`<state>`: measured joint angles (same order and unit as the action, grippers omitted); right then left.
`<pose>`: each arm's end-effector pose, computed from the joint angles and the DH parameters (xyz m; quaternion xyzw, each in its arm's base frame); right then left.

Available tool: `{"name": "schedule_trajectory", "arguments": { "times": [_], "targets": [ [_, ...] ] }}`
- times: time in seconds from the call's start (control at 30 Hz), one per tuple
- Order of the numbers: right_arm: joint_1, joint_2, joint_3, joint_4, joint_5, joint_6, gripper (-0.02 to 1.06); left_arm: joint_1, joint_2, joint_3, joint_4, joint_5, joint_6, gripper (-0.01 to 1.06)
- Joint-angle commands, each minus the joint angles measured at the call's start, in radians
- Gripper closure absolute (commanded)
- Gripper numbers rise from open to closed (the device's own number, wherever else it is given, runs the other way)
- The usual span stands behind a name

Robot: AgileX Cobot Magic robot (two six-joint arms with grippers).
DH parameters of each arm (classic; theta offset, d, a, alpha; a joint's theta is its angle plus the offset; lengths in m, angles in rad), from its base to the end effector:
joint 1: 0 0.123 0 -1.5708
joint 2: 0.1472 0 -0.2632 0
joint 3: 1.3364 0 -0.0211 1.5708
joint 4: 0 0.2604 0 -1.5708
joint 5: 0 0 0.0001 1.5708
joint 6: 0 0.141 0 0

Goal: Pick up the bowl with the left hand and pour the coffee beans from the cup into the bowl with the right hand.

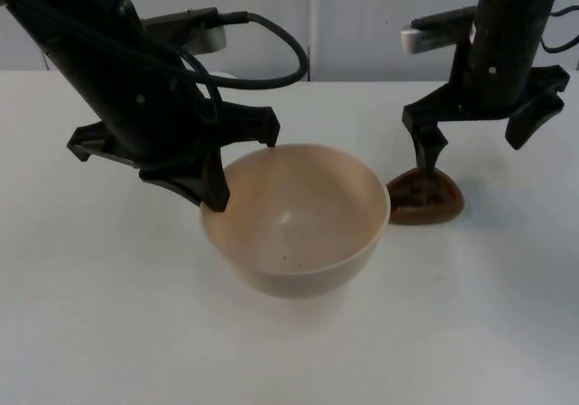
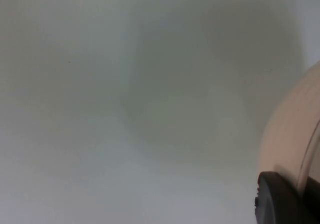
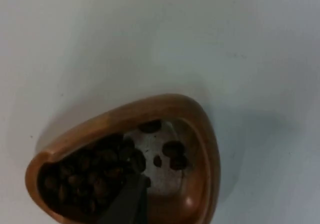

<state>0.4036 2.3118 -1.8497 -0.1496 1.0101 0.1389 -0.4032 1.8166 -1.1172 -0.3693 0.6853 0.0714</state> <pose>0.4491 0.1724 0.0760 -0.1644 0.9798 -0.0395 0.1070 0.3253 -0.1738 0.1029 0.1074 0.9759 -0.1548 0.1099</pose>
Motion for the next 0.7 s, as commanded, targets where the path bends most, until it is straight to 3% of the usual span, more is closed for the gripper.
{"name": "schedule_trajectory", "arguments": {
  "times": [0.0, 0.4, 0.57, 0.67],
  "targets": [
    [-0.002, 0.004, -0.009, -0.006, -0.005, 0.007, 0.00, -0.005, -0.001, -0.005, -0.011, -0.011, -0.001, 1.05],
    [-0.002, 0.080, -0.009, 0.000, -0.016, 0.007, 0.02, -0.005, -0.001, -0.005, -0.011, -0.011, -0.001, 1.05],
    [-0.002, 0.100, -0.009, 0.005, -0.024, 0.014, 0.09, -0.005, -0.001, -0.005, -0.011, -0.011, -0.001, 1.05],
    [-0.002, 0.107, -0.009, 0.007, -0.024, 0.018, 0.21, -0.005, -0.001, -0.005, -0.011, -0.011, -0.001, 1.05]
  ]
}}
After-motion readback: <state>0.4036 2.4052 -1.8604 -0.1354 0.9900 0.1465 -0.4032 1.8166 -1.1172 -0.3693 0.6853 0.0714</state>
